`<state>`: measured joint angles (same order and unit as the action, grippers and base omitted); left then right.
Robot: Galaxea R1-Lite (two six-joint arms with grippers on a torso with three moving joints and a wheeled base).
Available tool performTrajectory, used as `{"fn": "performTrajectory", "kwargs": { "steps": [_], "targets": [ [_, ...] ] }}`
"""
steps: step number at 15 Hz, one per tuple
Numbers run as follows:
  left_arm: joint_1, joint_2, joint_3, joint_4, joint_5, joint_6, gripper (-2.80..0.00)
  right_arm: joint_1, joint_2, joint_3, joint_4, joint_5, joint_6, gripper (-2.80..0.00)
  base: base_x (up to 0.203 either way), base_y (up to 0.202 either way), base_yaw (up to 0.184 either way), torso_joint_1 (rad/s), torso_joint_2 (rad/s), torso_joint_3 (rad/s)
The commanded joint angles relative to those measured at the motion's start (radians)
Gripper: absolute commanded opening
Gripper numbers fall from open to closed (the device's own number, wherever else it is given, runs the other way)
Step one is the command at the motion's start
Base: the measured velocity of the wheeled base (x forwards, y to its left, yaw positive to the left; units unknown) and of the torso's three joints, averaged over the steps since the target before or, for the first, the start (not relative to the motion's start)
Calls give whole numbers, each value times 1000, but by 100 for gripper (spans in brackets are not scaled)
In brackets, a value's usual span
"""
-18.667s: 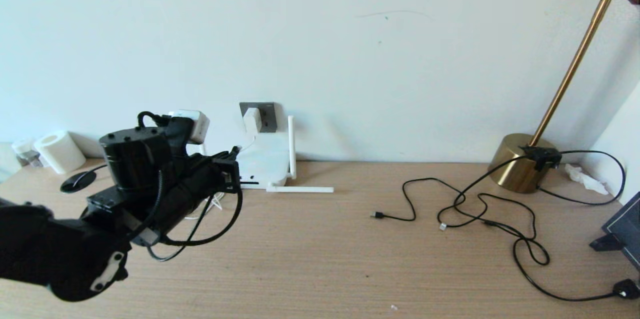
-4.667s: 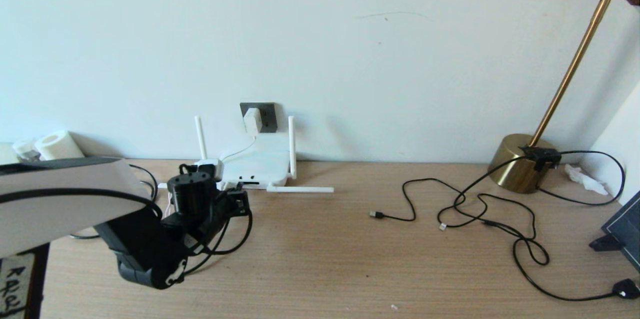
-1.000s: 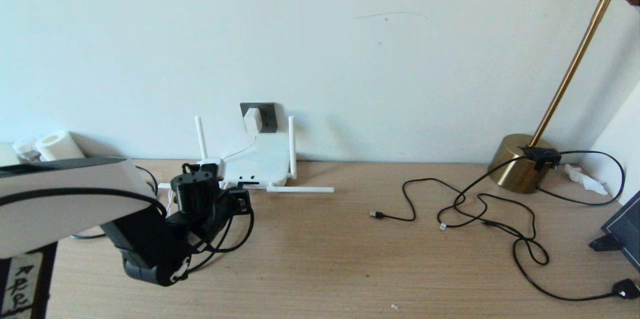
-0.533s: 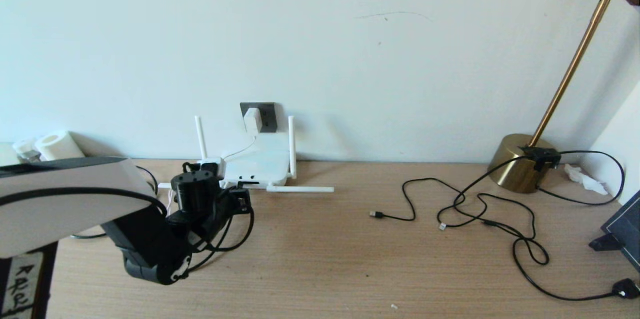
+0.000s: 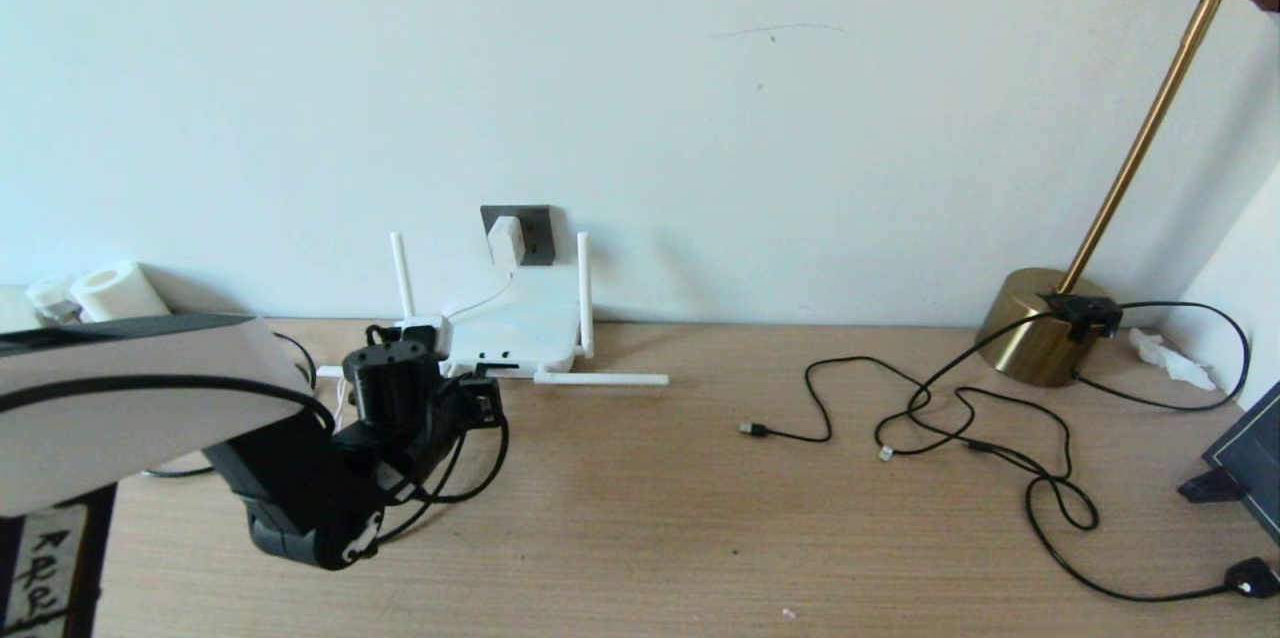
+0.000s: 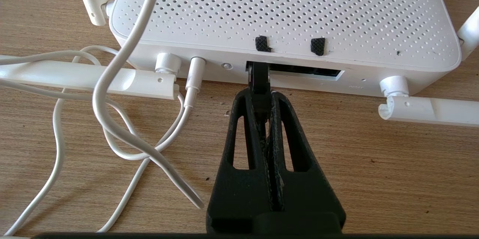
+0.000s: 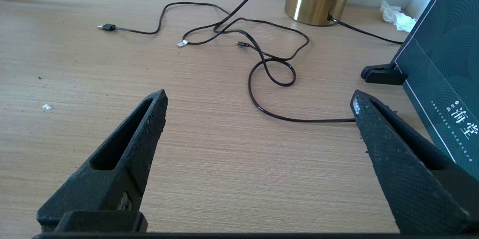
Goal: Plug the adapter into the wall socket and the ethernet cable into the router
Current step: Plug cable into router interface
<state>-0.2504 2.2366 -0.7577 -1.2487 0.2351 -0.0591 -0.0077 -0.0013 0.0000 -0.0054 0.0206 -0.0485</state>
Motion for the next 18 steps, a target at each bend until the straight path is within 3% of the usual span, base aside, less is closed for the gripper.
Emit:
{"fn": "performTrajectory", "kwargs": {
  "steps": [1,18],
  "targets": [
    [0,1,0,-8,1,-1,-280,0,1,0,-1,1,-1,0,0,0,0,0,0,0],
    [17,12,0,-9,-2,5,-280,0,1,0,-1,1,-1,0,0,0,0,0,0,0]
  ]
}}
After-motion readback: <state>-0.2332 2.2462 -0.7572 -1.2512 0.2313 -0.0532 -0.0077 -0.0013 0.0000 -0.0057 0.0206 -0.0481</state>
